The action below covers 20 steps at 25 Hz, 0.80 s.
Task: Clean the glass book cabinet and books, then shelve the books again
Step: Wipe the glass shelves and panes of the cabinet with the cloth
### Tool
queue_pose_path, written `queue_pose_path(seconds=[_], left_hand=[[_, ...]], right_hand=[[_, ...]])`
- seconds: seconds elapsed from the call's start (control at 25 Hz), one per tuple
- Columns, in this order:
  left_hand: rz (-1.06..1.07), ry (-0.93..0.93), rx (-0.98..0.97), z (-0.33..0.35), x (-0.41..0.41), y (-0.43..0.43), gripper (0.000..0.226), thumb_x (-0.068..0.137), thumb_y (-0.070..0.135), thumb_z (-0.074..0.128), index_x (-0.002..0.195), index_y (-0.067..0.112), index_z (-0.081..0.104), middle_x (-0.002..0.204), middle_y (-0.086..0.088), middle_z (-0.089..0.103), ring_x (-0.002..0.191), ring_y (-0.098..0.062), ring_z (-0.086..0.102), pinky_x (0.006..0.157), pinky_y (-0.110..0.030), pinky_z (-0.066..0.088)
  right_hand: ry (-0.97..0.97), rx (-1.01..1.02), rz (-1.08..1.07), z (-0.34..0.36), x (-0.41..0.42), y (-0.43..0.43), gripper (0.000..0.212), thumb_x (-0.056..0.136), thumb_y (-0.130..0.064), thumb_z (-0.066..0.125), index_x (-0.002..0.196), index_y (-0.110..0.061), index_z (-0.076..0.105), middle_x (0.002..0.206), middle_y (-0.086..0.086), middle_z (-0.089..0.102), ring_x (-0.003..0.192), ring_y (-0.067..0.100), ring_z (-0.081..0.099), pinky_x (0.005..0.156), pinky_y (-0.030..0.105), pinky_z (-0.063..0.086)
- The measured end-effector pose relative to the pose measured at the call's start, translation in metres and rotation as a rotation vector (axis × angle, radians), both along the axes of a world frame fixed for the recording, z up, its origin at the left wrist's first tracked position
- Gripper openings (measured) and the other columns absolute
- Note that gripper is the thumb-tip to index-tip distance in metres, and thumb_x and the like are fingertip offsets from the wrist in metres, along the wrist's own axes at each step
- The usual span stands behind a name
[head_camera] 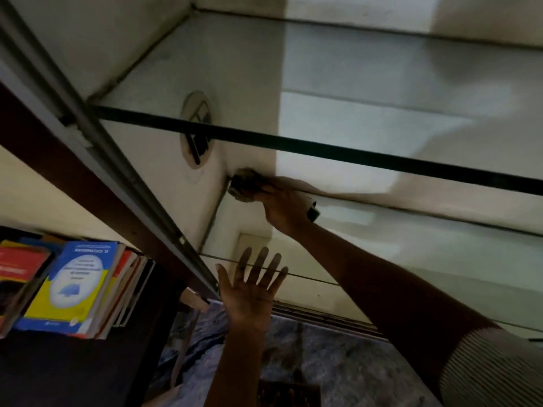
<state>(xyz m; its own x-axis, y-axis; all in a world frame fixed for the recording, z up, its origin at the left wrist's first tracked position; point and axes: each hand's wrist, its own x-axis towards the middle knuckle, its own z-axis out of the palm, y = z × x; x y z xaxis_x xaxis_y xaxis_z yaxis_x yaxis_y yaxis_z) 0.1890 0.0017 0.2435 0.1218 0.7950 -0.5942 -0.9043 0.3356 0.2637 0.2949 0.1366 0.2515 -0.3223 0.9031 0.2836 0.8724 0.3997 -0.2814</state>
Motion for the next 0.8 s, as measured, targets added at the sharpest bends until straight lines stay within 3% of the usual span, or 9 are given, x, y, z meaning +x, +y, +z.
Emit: queue_pose_path(seconds=[0.08, 0.2, 0.28, 0.4, 0.52, 0.6, 0.68, 0.8], left_hand=[[0.015, -0.013, -0.003, 0.001, 0.002, -0.001, 0.066, 0.078, 0.061, 0.046, 0.119, 0.01, 0.056, 0.114, -0.019, 0.065, 0.105, -0.044, 0.06, 0.093, -0.061, 0.041], [0.031, 0.007, -0.037, 0.005, 0.003, -0.002, 0.066, 0.085, 0.063, 0.039, 0.124, 0.012, 0.055, 0.118, -0.019, 0.063, 0.099, -0.04, 0.063, 0.084, -0.055, 0.048], [0.036, 0.016, -0.059, 0.007, 0.003, -0.002, 0.067, 0.087, 0.063, 0.036, 0.128, 0.013, 0.051, 0.119, -0.018, 0.06, 0.102, -0.04, 0.059, 0.085, -0.056, 0.046], [0.046, 0.003, -0.065, 0.006, 0.003, -0.001, 0.067, 0.087, 0.067, 0.031, 0.119, 0.014, 0.055, 0.11, -0.016, 0.063, 0.101, -0.037, 0.058, 0.082, -0.054, 0.045], [0.053, -0.003, -0.015, 0.003, 0.0, -0.004, 0.068, 0.087, 0.069, 0.024, 0.108, 0.016, 0.06, 0.092, -0.011, 0.072, 0.085, -0.03, 0.069, 0.072, -0.047, 0.056], [0.009, 0.006, 0.029, 0.002, -0.003, -0.006, 0.069, 0.085, 0.069, 0.025, 0.113, 0.017, 0.06, 0.098, -0.012, 0.072, 0.083, -0.028, 0.071, 0.069, -0.046, 0.057], [-0.052, 0.007, 0.036, 0.003, -0.005, -0.008, 0.067, 0.08, 0.067, 0.034, 0.119, 0.017, 0.058, 0.109, -0.013, 0.068, 0.092, -0.032, 0.068, 0.072, -0.047, 0.056], [-0.118, 0.021, 0.015, 0.007, -0.007, -0.008, 0.061, 0.081, 0.062, 0.043, 0.122, 0.018, 0.055, 0.123, -0.012, 0.062, 0.11, -0.038, 0.058, 0.086, -0.049, 0.046]], right_hand=[[0.03, 0.023, 0.005, -0.005, -0.018, -0.003, 0.06, 0.065, 0.016, 0.066, 0.117, -0.015, 0.065, 0.121, 0.011, 0.063, 0.114, 0.034, 0.058, 0.087, 0.05, 0.052], [0.029, 0.14, 0.116, 0.0, -0.034, -0.017, 0.067, 0.049, 0.011, 0.078, 0.108, -0.021, 0.07, 0.113, 0.006, 0.068, 0.104, 0.027, 0.065, 0.075, 0.035, 0.055], [0.019, 0.105, 0.255, -0.004, -0.033, -0.035, 0.055, 0.063, 0.006, 0.064, 0.108, -0.025, 0.07, 0.116, 0.004, 0.066, 0.108, 0.025, 0.063, 0.077, 0.033, 0.054], [-0.091, 0.069, 0.376, -0.008, -0.021, -0.066, 0.053, 0.076, -0.011, 0.035, 0.112, -0.029, 0.068, 0.123, 0.0, 0.063, 0.117, 0.02, 0.057, 0.097, 0.029, 0.04], [-0.128, 0.053, 0.447, -0.003, 0.008, -0.094, 0.048, 0.081, -0.014, 0.037, 0.116, -0.029, 0.065, 0.13, -0.003, 0.057, 0.126, 0.016, 0.048, 0.103, 0.026, 0.029], [-0.077, 0.017, 0.442, -0.006, 0.036, -0.117, 0.045, 0.086, -0.009, 0.039, 0.119, -0.029, 0.063, 0.135, -0.004, 0.053, 0.13, 0.015, 0.042, 0.105, 0.03, 0.032], [-0.039, -0.017, 0.396, -0.008, 0.062, -0.141, 0.043, 0.091, -0.007, 0.04, 0.121, -0.028, 0.061, 0.138, -0.005, 0.05, 0.132, 0.016, 0.041, 0.104, 0.033, 0.037], [-0.03, -0.053, 0.317, -0.003, 0.086, -0.17, 0.04, 0.088, -0.01, 0.044, 0.119, -0.026, 0.063, 0.134, -0.002, 0.054, 0.13, 0.017, 0.042, 0.105, 0.032, 0.033]])
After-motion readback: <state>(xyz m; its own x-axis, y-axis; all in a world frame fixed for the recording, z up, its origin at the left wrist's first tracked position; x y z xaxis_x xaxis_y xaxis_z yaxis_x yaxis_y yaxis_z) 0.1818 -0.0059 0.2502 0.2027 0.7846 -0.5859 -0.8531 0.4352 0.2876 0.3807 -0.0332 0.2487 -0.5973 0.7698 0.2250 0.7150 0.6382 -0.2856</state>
